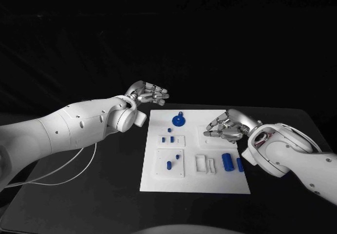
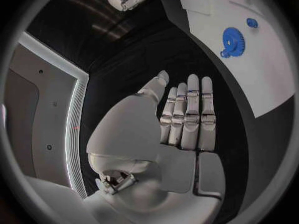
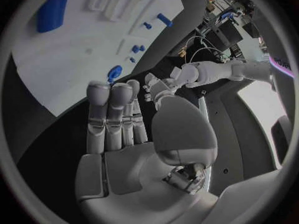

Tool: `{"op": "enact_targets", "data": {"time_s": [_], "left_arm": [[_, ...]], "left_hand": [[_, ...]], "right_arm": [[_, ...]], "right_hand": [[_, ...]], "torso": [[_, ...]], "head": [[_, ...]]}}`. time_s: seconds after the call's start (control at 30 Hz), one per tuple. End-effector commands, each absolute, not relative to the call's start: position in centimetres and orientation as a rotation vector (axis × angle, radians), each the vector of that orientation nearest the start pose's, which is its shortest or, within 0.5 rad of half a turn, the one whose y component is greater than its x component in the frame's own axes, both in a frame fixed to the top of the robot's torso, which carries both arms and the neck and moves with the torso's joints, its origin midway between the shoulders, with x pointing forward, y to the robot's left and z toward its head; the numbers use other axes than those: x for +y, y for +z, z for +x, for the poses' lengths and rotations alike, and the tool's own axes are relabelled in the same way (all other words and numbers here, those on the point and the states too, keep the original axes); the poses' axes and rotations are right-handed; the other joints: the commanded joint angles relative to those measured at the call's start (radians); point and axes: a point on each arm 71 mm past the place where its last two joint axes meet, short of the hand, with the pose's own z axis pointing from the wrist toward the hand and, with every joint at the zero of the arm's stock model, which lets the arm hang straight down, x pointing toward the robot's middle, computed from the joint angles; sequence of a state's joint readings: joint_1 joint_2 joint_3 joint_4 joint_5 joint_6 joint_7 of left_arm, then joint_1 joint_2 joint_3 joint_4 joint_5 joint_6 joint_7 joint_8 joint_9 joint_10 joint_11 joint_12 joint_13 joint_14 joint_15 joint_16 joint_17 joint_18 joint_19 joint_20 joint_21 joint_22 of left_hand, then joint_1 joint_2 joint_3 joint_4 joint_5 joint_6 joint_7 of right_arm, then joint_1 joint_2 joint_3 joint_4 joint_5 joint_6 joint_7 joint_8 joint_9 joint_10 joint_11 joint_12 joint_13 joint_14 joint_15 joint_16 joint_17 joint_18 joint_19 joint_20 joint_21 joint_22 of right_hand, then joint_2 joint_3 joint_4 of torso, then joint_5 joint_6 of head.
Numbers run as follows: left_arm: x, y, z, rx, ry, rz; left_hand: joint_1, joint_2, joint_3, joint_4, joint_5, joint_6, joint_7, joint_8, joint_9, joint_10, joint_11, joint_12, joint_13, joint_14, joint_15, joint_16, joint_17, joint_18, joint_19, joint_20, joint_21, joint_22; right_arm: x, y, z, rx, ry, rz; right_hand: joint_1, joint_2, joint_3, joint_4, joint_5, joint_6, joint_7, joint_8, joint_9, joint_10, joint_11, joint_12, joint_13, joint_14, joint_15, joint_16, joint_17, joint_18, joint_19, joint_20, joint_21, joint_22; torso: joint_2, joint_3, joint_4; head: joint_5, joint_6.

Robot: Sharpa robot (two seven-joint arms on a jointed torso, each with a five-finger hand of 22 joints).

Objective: Assemble the parts on the task board

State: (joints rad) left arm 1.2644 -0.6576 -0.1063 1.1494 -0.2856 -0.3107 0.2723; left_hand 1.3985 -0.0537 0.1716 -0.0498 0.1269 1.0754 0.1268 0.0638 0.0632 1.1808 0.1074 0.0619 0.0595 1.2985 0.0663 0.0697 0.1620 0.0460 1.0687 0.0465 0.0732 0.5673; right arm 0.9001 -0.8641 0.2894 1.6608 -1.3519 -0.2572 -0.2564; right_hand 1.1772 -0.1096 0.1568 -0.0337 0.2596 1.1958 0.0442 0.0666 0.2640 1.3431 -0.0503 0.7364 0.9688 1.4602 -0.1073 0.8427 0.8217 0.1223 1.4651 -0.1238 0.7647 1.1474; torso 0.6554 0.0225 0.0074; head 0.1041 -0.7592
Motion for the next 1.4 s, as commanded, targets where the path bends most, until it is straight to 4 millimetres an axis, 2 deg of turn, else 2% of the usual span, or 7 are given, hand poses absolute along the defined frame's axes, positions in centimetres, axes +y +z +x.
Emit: {"op": "enact_targets", "data": {"time_s": [0.03,0.07,0.17,0.37,0.6,0.9,1.4], "left_arm": [[22.6,-18.8,55.6,1.504,-1.228,-0.854],[22.7,-18.8,55.6,1.502,-1.229,-0.855],[22.9,-18.8,55.6,1.496,-1.231,-0.859],[23.1,-18.8,55.5,1.49,-1.232,-0.864],[23.1,-18.9,55.4,1.49,-1.235,-0.869],[23.3,-19.0,55.4,1.489,-1.232,-0.872],[23.4,-19.1,55.4,1.49,-1.228,-0.877]], "left_hand": [[-0.009,0.0,-0.006,0.004,-0.007,-0.005,0.004,-0.001,0.0,-0.007,-0.002,-0.002,0.0,-0.004,0.0,-0.002,0.002,-0.006,-0.005,0.001,0.0,-0.001],[-0.011,-0.002,-0.008,0.006,-0.007,-0.005,0.003,-0.001,0.0,-0.007,-0.002,-0.002,0.0,-0.004,0.0,-0.002,0.002,-0.006,-0.004,0.001,-0.001,-0.003],[-0.012,-0.003,-0.014,0.009,-0.007,-0.007,0.004,-0.001,0.0,-0.005,-0.002,-0.002,0.0,-0.004,0.0,-0.002,0.003,-0.006,-0.002,0.002,-0.002,-0.013],[-0.013,-0.002,-0.018,0.013,-0.008,-0.008,0.004,-0.001,0.0,-0.006,-0.002,-0.002,0.0,-0.004,0.0,-0.002,0.004,-0.006,0.0,0.002,-0.002,-0.021],[-0.013,-0.001,-0.027,0.019,-0.008,-0.009,0.004,-0.001,0.0,-0.006,-0.002,-0.002,0.0,-0.004,0.0,-0.002,0.005,-0.007,0.006,0.002,-0.001,-0.047],[-0.013,-0.001,-0.031,0.023,-0.008,-0.009,0.004,-0.001,0.0,-0.006,-0.002,-0.002,0.0,-0.004,0.0,-0.002,0.006,-0.007,0.008,0.002,-0.001,-0.058],[-0.014,-0.001,-0.035,0.028,-0.009,-0.009,0.004,-0.001,0.0,-0.006,-0.002,-0.002,0.0,-0.004,0.001,-0.002,0.006,-0.008,0.01,0.003,-0.001,-0.068]], "right_arm": [[-20.0,-21.0,45.2,1.942,0.688,0.257],[-20.2,-21.1,45.2,1.965,0.667,0.259],[-21.0,-21.6,45.1,2.047,0.585,0.275],[-21.7,-22.2,44.8,2.142,0.483,0.284],[-22.4,-22.4,44.6,2.188,0.388,0.268],[-23.5,-22.3,44.4,2.192,0.293,0.203],[-24.0,-21.7,44.3,2.128,0.259,0.195]], "right_hand": [[-0.014,-0.01,0.01,0.04,-0.004,0.01,-0.016,0.009,0.122,0.018,-0.007,0.108,0.127,-0.009,-0.006,0.024,0.015,-0.025,0.053,-0.011,0.036,0.022],[-0.013,-0.017,0.019,0.059,-0.007,0.001,-0.021,0.008,0.202,0.021,-0.009,0.121,0.159,-0.014,-0.004,0.03,0.019,-0.028,0.053,-0.014,0.038,0.025],[-0.03,-0.027,0.042,0.096,-0.04,-0.006,-0.027,0.004,0.331,0.036,-0.011,0.125,0.192,-0.014,-0.01,0.041,0.024,-0.029,0.054,-0.013,0.039,0.028],[-0.065,-0.046,0.11,0.139,-0.104,-0.012,-0.033,0.0,0.465,0.045,-0.014,0.126,0.226,-0.016,-0.01,0.06,0.043,-0.034,0.054,-0.014,0.039,0.03],[-0.123,-0.08,0.22,0.147,-0.193,-0.02,-0.031,-0.002,0.504,0.05,-0.012,0.127,0.251,-0.015,-0.009,0.077,0.066,-0.036,0.054,-0.014,0.052,0.041],[-0.162,-0.094,0.246,0.155,-0.209,-0.016,-0.032,-0.001,0.517,0.055,-0.012,0.124,0.263,-0.015,-0.01,0.089,0.085,-0.037,0.055,-0.014,0.065,0.052],[-0.203,-0.121,0.278,0.163,-0.211,-0.01,-0.04,-0.001,0.617,0.068,-0.018,0.122,0.288,-0.012,-0.016,0.088,0.111,-0.043,0.057,-0.023,0.088,0.069]], "torso": [[0.001,-0.0007,0.0002],[0.001,-0.0014,0.0005],[0.0,-0.0023,0.0002],[0.0,-0.0025,0.001],[0.001,-0.0033,0.0014],[0.001,-0.0022,0.0014],[0.002,-0.0023,0.0019]], "head": [[-0.003,-0.012],[-0.003,-0.014],[-0.008,-0.016],[-0.011,-0.02],[-0.021,-0.024],[-0.031,-0.03],[-0.04,-0.031]]}}
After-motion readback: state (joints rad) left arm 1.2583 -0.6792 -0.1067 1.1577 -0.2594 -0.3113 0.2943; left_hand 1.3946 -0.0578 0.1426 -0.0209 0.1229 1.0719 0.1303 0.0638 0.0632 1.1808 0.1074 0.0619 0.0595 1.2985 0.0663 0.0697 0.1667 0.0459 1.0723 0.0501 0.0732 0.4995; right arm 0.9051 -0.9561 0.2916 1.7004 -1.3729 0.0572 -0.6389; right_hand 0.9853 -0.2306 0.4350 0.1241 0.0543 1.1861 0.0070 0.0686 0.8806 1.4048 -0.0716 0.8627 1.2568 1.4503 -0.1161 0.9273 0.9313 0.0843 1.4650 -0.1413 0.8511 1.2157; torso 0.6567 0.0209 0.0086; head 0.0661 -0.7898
